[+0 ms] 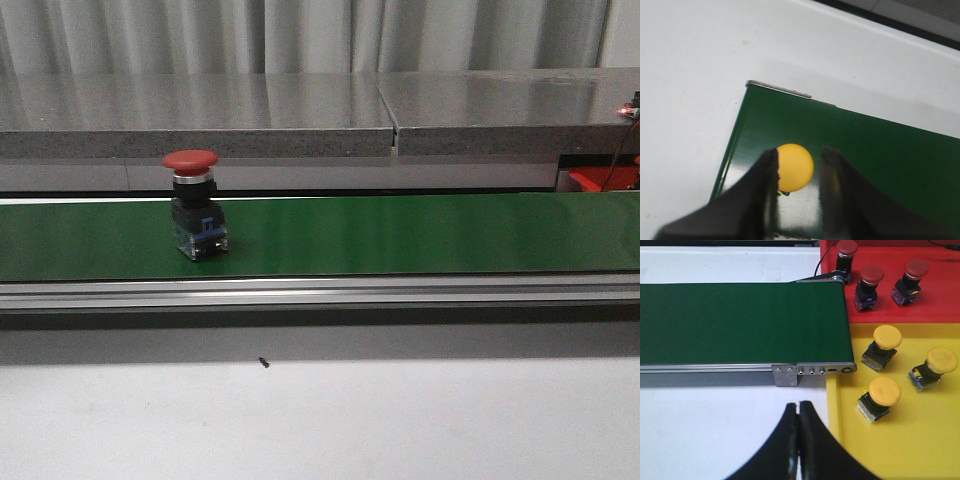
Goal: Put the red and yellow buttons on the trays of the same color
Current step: 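Lower the yellow button onto the belt start and open the left gripper, then lower the right gripper onto the red button at the belt end, then grasp the red button, carry it into the red tray, open right gripper, then lower the right gripper onto the yellow button at the belt end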
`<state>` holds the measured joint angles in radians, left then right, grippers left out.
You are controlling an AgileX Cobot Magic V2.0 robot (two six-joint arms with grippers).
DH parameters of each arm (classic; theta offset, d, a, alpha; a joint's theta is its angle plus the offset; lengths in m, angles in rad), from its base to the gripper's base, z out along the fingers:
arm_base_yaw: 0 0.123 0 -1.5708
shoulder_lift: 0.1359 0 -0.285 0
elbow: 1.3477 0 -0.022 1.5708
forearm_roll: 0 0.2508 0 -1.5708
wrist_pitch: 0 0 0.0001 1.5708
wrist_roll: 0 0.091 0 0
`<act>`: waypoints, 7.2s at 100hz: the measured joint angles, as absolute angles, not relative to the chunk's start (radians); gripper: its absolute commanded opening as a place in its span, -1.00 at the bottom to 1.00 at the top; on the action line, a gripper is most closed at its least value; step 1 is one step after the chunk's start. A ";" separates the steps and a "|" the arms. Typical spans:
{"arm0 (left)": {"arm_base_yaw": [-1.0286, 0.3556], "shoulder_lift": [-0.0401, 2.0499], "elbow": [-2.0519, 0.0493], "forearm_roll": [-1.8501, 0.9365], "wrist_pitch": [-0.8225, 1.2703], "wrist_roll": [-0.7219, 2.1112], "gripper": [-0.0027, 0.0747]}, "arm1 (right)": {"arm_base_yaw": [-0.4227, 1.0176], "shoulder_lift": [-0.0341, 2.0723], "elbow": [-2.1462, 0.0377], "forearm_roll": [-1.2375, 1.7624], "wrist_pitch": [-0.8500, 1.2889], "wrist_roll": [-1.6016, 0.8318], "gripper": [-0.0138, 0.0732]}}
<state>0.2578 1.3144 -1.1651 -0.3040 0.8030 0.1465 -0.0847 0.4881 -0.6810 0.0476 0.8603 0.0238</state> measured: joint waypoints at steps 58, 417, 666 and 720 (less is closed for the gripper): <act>0.024 0.989 -1.036 -0.304 0.871 0.275 -0.98 | -0.085 0.488 -0.681 0.048 0.860 0.024 -0.84; 0.011 0.529 -0.658 -0.153 0.743 0.109 -0.98 | 0.171 1.472 -1.316 0.083 1.043 -0.208 0.80; 0.011 0.529 -0.658 -0.153 0.741 0.109 -0.98 | -0.670 2.002 -1.727 0.234 0.828 -0.033 -0.71; 0.011 0.529 -0.658 -0.153 0.741 0.109 -0.98 | -0.663 2.222 -1.918 0.237 0.885 -0.037 0.02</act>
